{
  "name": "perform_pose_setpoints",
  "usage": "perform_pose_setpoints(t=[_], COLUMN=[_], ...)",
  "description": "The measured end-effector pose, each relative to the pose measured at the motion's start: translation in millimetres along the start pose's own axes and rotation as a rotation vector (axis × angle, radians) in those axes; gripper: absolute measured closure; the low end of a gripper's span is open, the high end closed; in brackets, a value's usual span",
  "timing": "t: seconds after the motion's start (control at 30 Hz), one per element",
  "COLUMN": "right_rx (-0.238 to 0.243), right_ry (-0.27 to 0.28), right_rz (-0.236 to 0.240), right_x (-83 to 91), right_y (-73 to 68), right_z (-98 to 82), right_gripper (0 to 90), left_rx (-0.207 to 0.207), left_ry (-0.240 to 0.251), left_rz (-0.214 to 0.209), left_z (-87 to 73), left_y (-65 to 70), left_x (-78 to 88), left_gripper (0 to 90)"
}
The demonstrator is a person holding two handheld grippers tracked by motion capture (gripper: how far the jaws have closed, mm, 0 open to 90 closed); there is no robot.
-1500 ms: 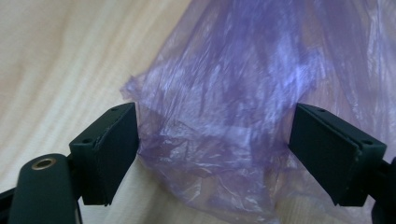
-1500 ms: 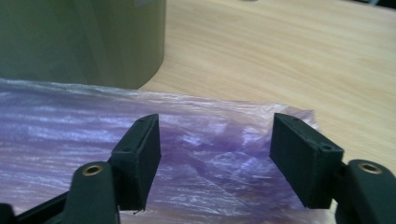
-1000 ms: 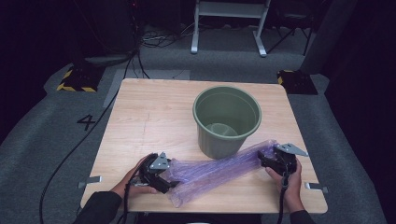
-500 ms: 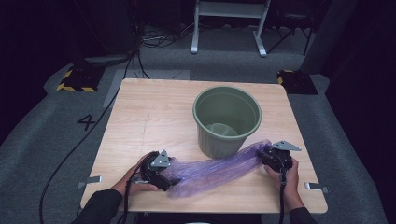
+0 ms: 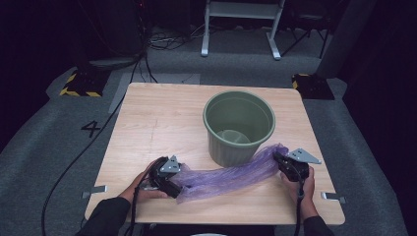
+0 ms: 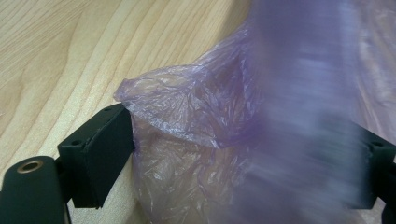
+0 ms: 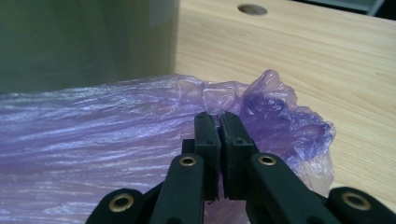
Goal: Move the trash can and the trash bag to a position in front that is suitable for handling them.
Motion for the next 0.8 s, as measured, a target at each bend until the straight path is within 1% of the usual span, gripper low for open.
perform_pose_setpoints(t=[0.17,0.23,0.33,0.5,0.57,0.67,0.73,0.8], right_rx=[0.028,0.037,0.035,0.045,0.039,0.040,0.040,0.048], right_ry=[0.029,0.035,0.039,0.053,0.056,0.058,0.066,0.082], right_rz=[0.027,0.017,0.026,0.040,0.060,0.062,0.063,0.077], right_x=[4.7,5.5,6.1,8.2,8.6,9.0,9.6,11.2], right_y=[-3.7,-4.6,-4.6,-6.2,-6.7,-7.2,-6.7,-6.9], right_z=[1.2,2.0,2.6,3.9,4.2,4.7,5.7,7.3], right_gripper=[86.7,86.8,86.8,86.6,86.5,86.6,87.0,88.1], left_rx=[0.001,0.001,0.000,0.001,0.001,0.002,0.002,0.004], left_ry=[0.000,0.000,0.000,0.000,0.001,0.001,0.000,0.002], left_rz=[0.001,0.000,0.000,0.001,0.001,0.001,0.002,0.003], left_z=[0.0,0.0,0.0,0.0,0.0,-0.1,-0.1,-0.1], left_y=[-0.1,-0.1,-0.1,0.0,0.0,0.1,0.0,0.0], left_x=[0.0,0.0,0.0,0.0,0.0,0.0,0.2,0.1], left_gripper=[11.9,11.9,11.9,11.9,11.9,11.9,11.9,12.0])
Point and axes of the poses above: each handheld gripper's, and its own axes: x roughly backward along the jaws, z roughly out of its top, y roughly to its right, the point moved 1 cm from there along -x, roughly forward along the jaws, and after that the axes turned 15 degrees about -x, right-handed, at the moved point
